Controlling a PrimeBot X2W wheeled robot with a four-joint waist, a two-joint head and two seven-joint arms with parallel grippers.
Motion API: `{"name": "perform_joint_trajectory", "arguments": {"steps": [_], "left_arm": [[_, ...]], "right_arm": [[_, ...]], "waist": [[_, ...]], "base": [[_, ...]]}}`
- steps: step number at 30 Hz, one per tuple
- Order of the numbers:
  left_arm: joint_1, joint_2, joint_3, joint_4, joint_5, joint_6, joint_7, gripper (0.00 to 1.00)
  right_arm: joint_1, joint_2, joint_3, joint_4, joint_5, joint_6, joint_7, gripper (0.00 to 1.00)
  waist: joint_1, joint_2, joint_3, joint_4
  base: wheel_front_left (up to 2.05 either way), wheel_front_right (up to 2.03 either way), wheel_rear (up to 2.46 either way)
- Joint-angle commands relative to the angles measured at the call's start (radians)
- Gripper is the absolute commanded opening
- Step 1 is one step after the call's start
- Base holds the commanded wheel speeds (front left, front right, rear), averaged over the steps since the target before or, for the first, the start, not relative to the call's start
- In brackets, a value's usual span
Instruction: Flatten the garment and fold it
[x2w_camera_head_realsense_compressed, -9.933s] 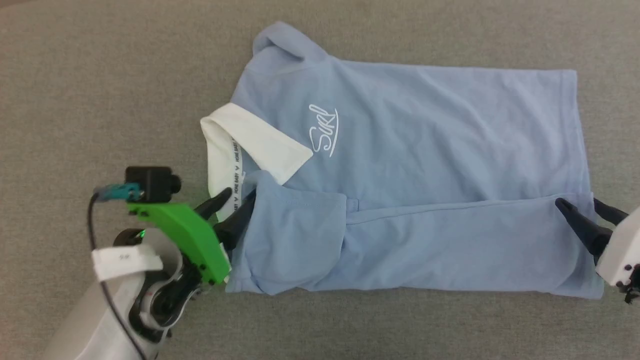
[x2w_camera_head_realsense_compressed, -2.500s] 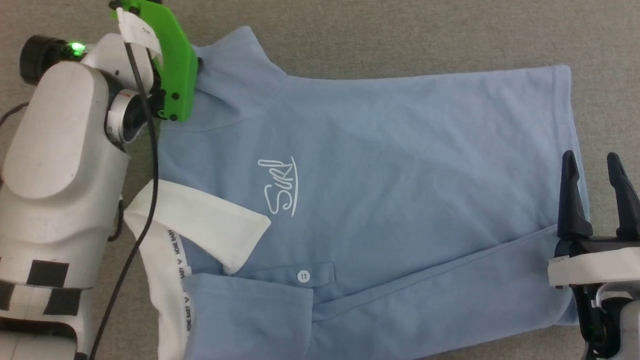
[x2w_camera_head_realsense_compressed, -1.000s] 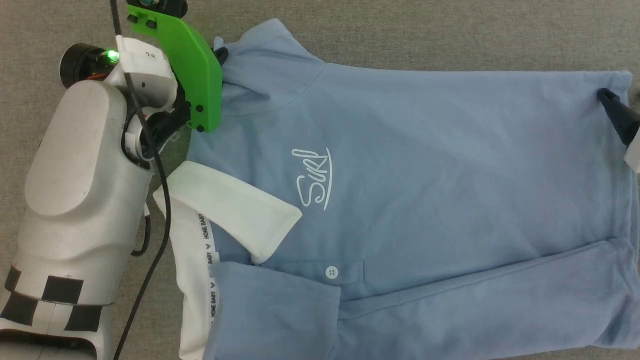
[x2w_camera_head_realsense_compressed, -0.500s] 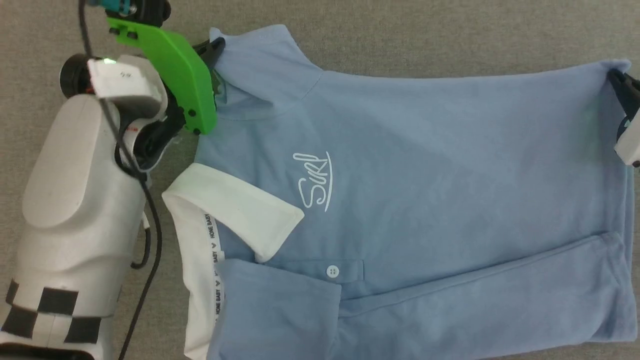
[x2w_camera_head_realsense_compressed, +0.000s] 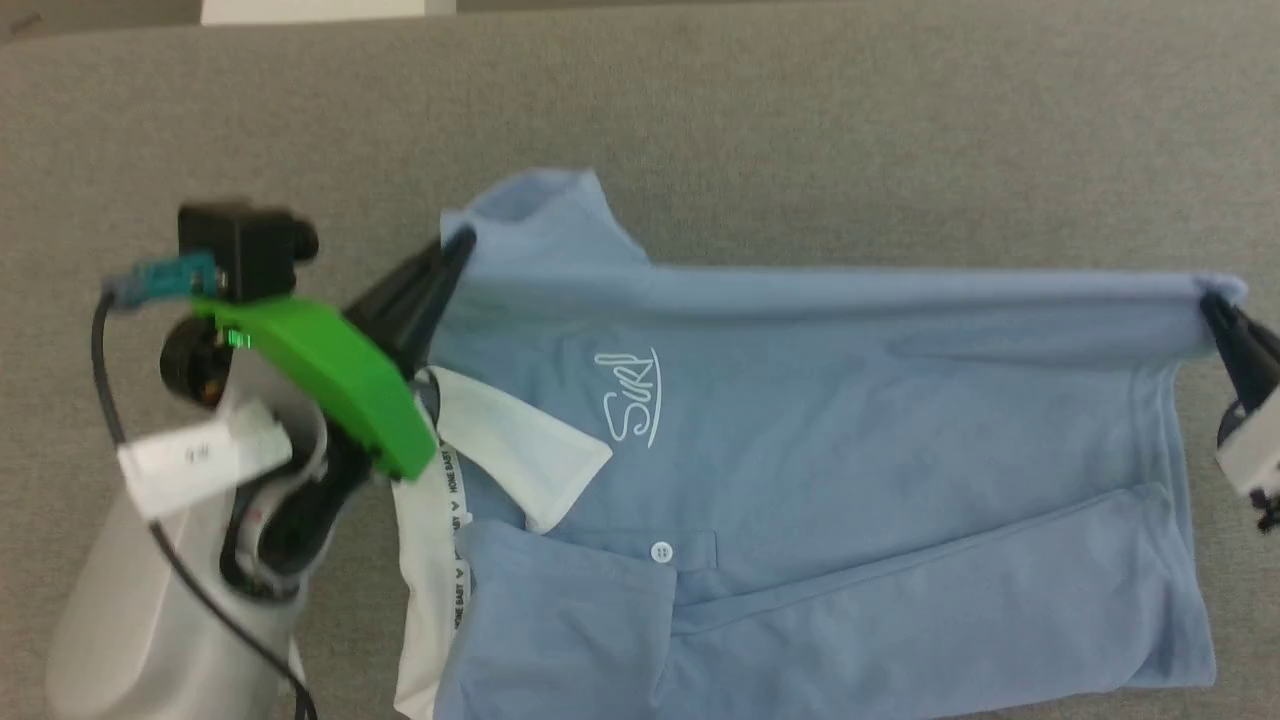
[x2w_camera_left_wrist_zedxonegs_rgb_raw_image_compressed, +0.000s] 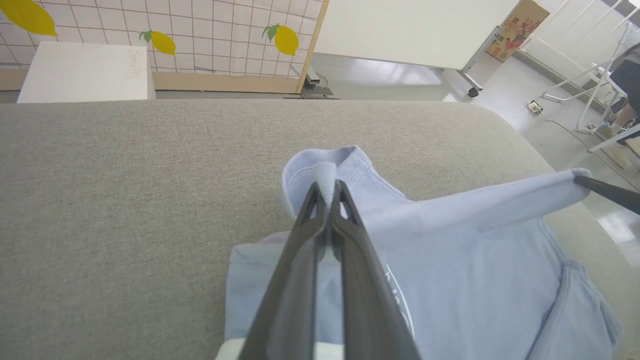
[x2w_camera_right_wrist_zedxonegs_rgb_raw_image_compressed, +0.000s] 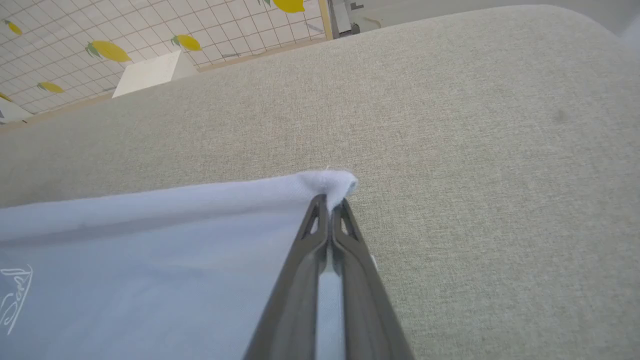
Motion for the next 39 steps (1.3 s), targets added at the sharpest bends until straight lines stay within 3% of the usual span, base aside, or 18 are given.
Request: {"name": "perform_joint_trajectory", "arguments": {"steps": [1,9,19,28,39], "left_arm": [[0.06,0.01,0.011,-0.042,-0.017,0.015,-0.006,0.0],[0.362,0.038,0.053,-0.241,-0.094,0.084,0.018,0.0],[0.627,0.053,0.089,-0.334,-0.218,0.136,0.071,0.0],[0.676,0.043,0.069,-0.289,-0.235,0.147,0.084,0.0],[0.522,0.012,-0.021,-0.02,-0.147,0.15,0.1,0.0]], "right_arm": [[0.036,0.013,-0.015,-0.022,0.009,-0.002,-0.007,0.0],[0.219,0.085,-0.083,-0.101,0.036,-0.002,0.02,0.0],[0.393,0.146,-0.147,-0.152,0.05,-0.002,0.096,0.0],[0.432,0.168,-0.134,-0.132,0.008,-0.002,0.129,0.0],[0.355,0.172,-0.066,0.018,-0.053,-0.002,0.126,0.0]], "waist": [[0.0,-0.0001,-0.081,0.006],[0.0,-0.0001,-0.158,0.019],[0.0,-0.0001,-0.198,0.032],[0.0,-0.0001,-0.198,0.025],[0.0,-0.0001,-0.154,0.021]], "base": [[0.0,0.0,0.0],[0.0,0.0,0.0],[0.0,0.0,0.0],[0.0,0.0,0.0],[0.0,0.0,0.0]]}}
